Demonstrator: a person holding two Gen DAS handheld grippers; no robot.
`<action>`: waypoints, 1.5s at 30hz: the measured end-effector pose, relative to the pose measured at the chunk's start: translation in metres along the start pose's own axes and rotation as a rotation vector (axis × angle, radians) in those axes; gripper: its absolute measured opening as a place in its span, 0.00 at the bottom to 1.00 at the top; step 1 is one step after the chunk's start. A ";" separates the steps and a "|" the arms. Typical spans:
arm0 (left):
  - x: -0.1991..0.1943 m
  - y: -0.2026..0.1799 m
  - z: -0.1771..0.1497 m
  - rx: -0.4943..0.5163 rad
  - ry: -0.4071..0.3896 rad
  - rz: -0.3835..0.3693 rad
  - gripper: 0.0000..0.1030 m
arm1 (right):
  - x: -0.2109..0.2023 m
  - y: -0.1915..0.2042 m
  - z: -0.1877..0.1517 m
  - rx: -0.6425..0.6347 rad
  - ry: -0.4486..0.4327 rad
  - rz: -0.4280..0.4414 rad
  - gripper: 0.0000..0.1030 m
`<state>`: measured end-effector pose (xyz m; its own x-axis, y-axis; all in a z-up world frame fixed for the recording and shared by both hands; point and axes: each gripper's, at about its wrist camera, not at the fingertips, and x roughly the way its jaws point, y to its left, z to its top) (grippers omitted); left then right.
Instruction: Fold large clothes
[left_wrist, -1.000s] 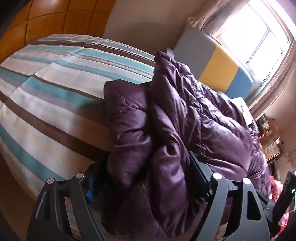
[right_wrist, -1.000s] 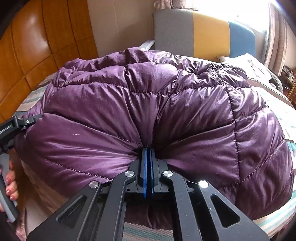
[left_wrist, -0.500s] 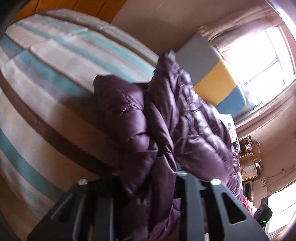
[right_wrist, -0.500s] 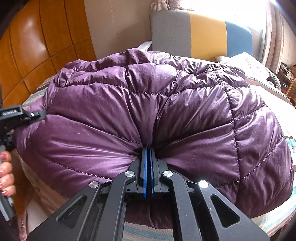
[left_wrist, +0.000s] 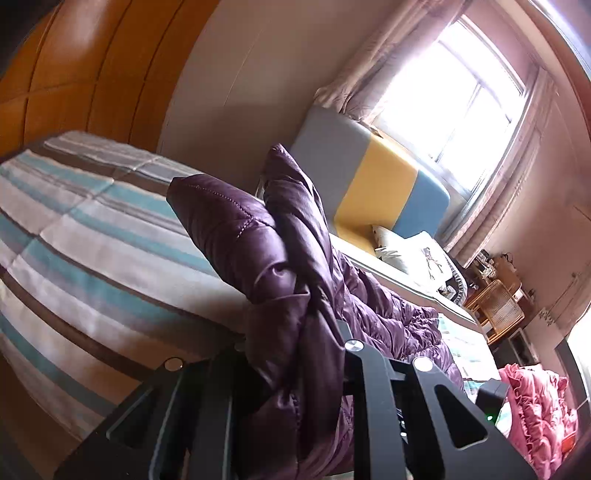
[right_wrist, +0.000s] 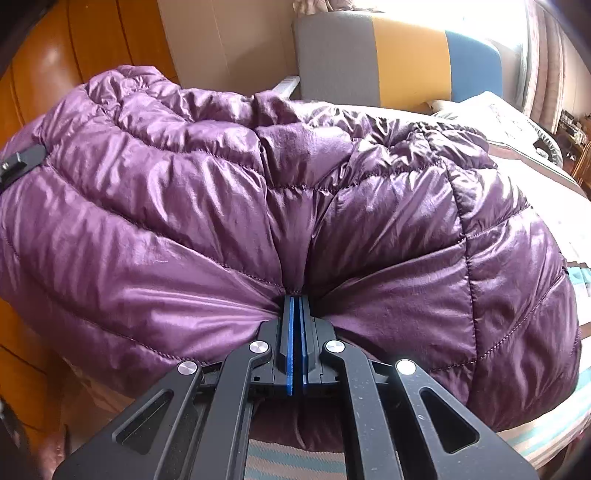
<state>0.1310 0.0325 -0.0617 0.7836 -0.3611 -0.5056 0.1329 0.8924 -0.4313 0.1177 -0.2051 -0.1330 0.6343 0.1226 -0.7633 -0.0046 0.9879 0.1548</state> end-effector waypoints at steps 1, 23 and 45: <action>-0.001 0.000 0.002 0.009 -0.003 0.003 0.14 | -0.006 -0.004 0.002 0.016 -0.025 0.031 0.02; -0.021 -0.062 0.000 0.132 -0.059 -0.021 0.15 | -0.018 -0.029 0.001 0.112 -0.141 0.070 0.02; -0.005 -0.190 -0.020 0.300 -0.033 -0.182 0.18 | -0.078 -0.136 -0.022 0.247 -0.194 -0.262 0.02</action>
<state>0.0897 -0.1405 0.0078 0.7493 -0.5166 -0.4142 0.4407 0.8560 -0.2704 0.0519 -0.3466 -0.1077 0.7237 -0.1735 -0.6680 0.3469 0.9282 0.1347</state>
